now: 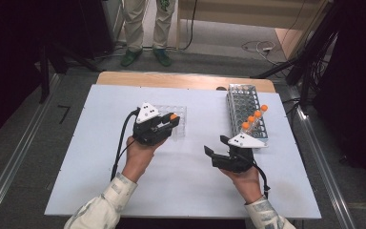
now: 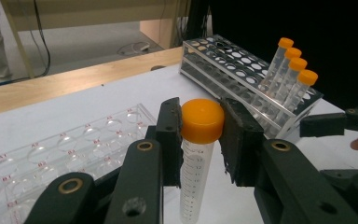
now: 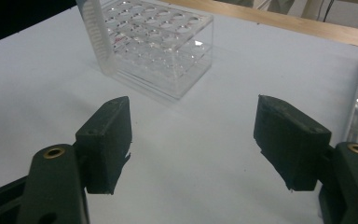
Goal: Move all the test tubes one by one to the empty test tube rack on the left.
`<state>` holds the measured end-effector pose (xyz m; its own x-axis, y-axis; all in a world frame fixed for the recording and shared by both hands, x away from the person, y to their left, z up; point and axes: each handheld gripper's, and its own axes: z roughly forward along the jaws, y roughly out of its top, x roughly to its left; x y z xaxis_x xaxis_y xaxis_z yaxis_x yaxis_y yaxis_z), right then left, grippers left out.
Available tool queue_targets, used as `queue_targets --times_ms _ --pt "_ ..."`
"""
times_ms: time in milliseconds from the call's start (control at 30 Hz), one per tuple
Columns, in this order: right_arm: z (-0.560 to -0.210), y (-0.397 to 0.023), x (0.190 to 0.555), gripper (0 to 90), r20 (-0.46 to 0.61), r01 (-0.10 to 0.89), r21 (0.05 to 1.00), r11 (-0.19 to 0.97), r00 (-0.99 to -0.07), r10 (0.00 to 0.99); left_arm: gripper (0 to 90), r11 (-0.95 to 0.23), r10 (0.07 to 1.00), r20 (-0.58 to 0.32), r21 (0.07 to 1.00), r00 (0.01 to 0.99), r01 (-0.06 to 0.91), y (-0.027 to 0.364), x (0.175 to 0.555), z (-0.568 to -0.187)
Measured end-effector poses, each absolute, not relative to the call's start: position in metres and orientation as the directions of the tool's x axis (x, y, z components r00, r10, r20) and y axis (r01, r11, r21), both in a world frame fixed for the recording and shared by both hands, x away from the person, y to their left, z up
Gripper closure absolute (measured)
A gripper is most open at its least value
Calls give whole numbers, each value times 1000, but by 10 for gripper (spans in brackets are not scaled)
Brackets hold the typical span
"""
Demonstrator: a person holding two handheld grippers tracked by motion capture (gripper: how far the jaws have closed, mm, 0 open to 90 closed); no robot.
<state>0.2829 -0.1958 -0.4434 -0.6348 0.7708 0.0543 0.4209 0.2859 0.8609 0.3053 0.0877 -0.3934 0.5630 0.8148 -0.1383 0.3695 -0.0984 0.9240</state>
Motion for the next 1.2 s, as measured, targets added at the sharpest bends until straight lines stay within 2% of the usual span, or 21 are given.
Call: queue_targets --times_ms 600,1200 --pt "-446 -239 279 263 62 441 864 241 -570 819 702 -81 850 -130 925 511 370 86 339 -381" --pt "-445 -252 278 266 70 441 871 215 -545 835 702 -103 877 -82 930 473 352 82 352 -381"
